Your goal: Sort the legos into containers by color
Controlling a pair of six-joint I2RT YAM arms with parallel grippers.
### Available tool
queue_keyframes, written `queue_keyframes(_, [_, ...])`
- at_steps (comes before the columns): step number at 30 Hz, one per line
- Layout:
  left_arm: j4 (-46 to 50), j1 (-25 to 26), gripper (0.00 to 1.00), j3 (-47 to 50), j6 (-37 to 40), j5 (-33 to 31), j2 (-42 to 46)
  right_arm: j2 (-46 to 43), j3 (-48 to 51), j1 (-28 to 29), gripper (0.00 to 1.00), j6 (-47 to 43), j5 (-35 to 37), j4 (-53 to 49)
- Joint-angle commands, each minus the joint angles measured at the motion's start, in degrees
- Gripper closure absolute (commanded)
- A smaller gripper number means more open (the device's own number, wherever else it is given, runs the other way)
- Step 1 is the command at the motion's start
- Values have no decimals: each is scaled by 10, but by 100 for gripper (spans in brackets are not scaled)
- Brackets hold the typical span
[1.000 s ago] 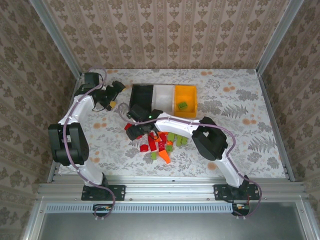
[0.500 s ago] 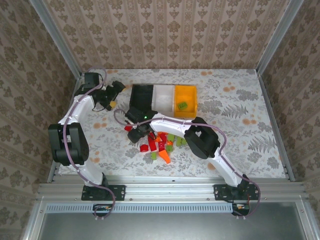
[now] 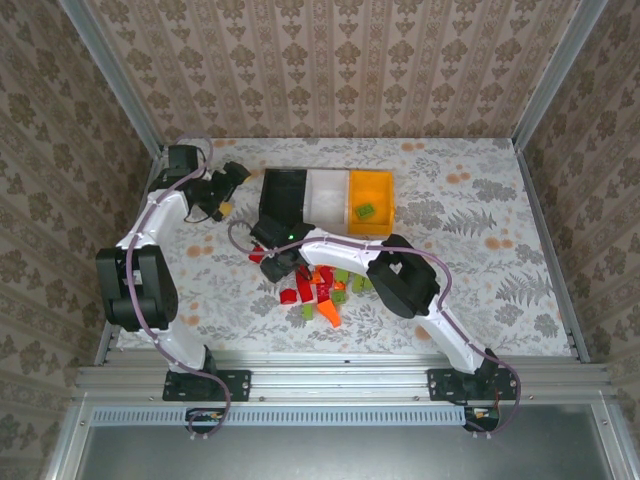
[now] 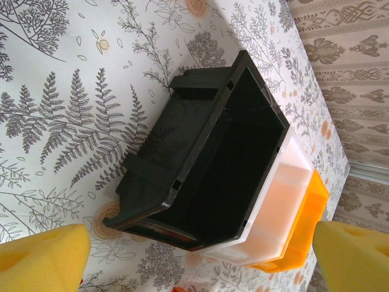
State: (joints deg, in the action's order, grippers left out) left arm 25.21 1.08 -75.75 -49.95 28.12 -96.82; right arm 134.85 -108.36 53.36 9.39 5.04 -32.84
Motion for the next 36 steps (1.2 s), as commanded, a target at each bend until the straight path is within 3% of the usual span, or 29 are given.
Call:
queue_keyframes(1, [-5, -7, 4, 2, -3, 5, -8, -26, 20, -2, 50, 14, 30, 18])
queue_keyframes(10, [-9, -28, 4, 4, -12, 14, 5, -88, 38, -38, 53, 39, 33, 65])
queue_keyframes(15, [-18, -26, 4, 8, -18, 22, 4, -108, 34, -101, 53, 50, 36, 71])
queue_keyframes(21, [-22, 11, 4, 7, -17, 30, 0, -44, -53, -181, 54, 59, 9, 28])
queue_keyframes(29, [-10, 56, 4, -4, 2, 22, 0, 35, -175, -215, 53, 39, 22, -48])
queue_keyframes(36, [-9, 61, 4, -4, 4, 21, -7, 26, -175, -215, 40, 38, 15, -50])
